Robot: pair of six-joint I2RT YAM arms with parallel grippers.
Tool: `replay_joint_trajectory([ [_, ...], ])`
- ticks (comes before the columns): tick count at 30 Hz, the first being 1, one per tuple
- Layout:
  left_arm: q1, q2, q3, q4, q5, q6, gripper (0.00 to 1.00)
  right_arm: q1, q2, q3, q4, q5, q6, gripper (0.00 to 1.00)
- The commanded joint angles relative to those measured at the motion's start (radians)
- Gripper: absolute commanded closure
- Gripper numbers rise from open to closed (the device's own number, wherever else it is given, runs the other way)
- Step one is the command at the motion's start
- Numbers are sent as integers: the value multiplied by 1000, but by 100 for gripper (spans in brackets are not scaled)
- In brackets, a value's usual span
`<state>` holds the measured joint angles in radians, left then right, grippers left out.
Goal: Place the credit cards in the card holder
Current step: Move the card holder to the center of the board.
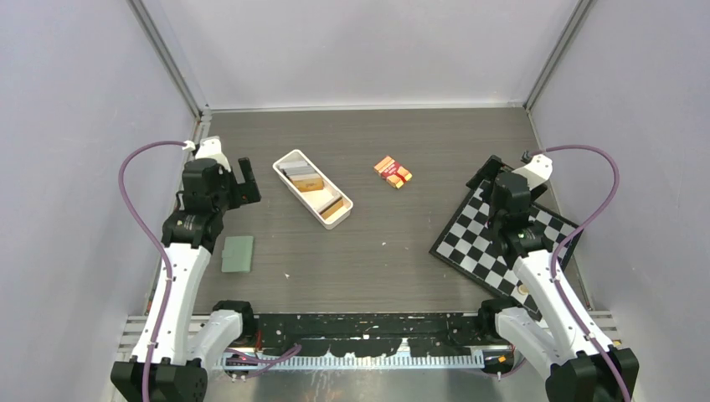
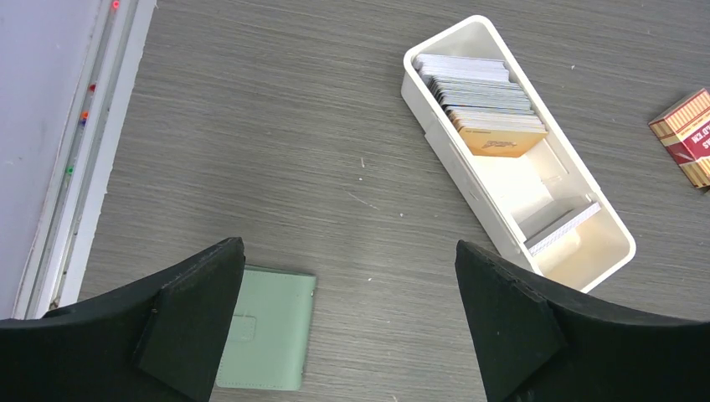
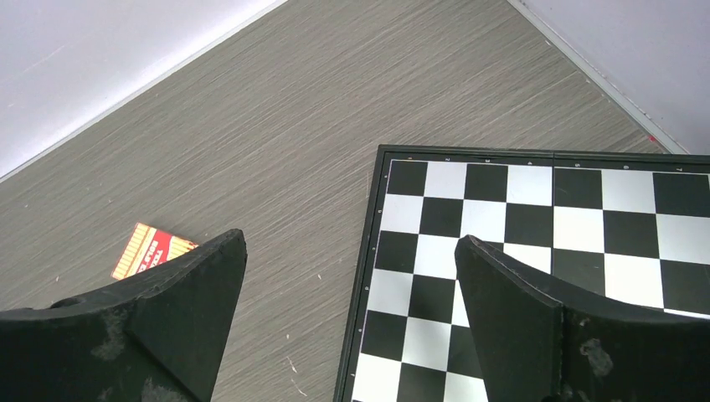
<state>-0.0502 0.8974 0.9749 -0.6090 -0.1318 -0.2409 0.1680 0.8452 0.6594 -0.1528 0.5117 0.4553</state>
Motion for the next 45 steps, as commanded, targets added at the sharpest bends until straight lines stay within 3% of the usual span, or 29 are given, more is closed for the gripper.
replay_joint_trajectory([
  [1, 3, 2, 31, -4, -20, -12, 0, 0, -20, 16, 49, 44, 17, 0],
  [8, 4, 28, 18, -18, -56, -33, 0, 0, -2, 29, 44, 40, 6, 0],
  [13, 4, 89, -13, -45, -30, -126, 0, 0, -25, 37, 20, 22, 0, 0],
  [17, 4, 104, -106, 4, 62, -241, 0, 0, -52, 31, 7, -15, 2, 0],
  [21, 4, 98, -239, 98, 58, -366, 0, 1, -68, 37, -10, -52, 2, 0],
  [28, 28, 142, -339, 154, -7, -383, 0, 1, -51, 43, -20, -97, 3, 0],
  [35, 29, 218, -303, 107, -206, -338, 0, 1, -17, 57, -25, -127, 1, 0],
  [40, 42, 316, -245, 61, -235, -320, 0, 1, -13, 62, -38, -130, -2, 0],
  [43, 153, 389, -238, 38, -161, -358, 0, 0, -17, 61, -38, -130, -1, 0],
  [45, 182, 409, -232, 32, -183, -368, 0, 0, -23, 61, -38, -131, -2, 0],
])
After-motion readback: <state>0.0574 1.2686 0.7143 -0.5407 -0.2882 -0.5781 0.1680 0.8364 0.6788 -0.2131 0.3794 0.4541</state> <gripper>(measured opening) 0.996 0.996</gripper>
